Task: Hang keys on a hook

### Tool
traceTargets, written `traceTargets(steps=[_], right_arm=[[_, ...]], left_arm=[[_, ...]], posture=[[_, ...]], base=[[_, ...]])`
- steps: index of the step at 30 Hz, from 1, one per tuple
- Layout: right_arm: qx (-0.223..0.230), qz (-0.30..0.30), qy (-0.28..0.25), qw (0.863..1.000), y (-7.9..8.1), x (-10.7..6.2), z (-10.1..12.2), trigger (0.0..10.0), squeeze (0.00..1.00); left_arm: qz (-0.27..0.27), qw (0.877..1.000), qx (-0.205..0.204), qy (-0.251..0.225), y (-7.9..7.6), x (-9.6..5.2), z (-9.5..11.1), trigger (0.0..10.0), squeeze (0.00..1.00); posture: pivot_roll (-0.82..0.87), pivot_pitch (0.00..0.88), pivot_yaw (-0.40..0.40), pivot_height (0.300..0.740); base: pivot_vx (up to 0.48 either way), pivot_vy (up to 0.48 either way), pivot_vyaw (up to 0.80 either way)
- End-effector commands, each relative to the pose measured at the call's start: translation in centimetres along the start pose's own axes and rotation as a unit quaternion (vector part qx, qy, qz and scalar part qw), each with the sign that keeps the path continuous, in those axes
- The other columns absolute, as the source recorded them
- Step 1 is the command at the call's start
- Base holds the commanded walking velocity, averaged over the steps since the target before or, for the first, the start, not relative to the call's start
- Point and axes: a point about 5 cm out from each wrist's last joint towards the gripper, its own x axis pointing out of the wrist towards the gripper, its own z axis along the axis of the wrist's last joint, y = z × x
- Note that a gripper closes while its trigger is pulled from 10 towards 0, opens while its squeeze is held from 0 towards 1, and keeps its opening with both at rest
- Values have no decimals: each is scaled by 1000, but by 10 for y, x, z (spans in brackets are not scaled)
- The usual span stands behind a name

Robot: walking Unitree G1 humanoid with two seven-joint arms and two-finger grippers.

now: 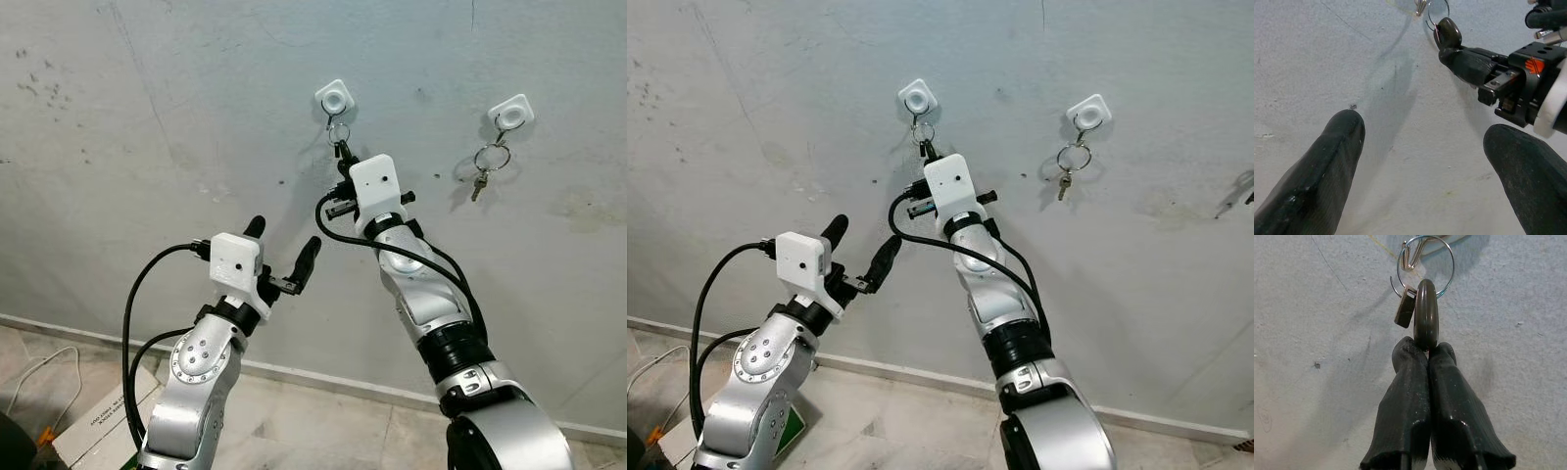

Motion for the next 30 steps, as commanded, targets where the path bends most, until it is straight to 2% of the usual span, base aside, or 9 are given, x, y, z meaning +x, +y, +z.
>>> traceTargets(steps=[1, 15, 30], right_arm=[[5, 0, -19, 1000, 1, 2, 9, 10000, 0], [-1, 22, -15, 1000, 11, 12, 15, 10000, 0], [-18, 37, 10, 999, 16, 15, 8, 10000, 0]], left_arm=[[5, 1000, 12, -10, 3, 0, 6, 10000, 0], [6, 1000, 17, -10, 2, 1, 6, 10000, 0], [7, 1000, 18, -5, 2, 1, 4, 10000, 0]], posture=[[76, 0, 38, 740], [86, 0, 34, 740], [87, 0, 29, 740]], base=[[0, 0, 0], [0, 0, 0], [0, 0, 0]])
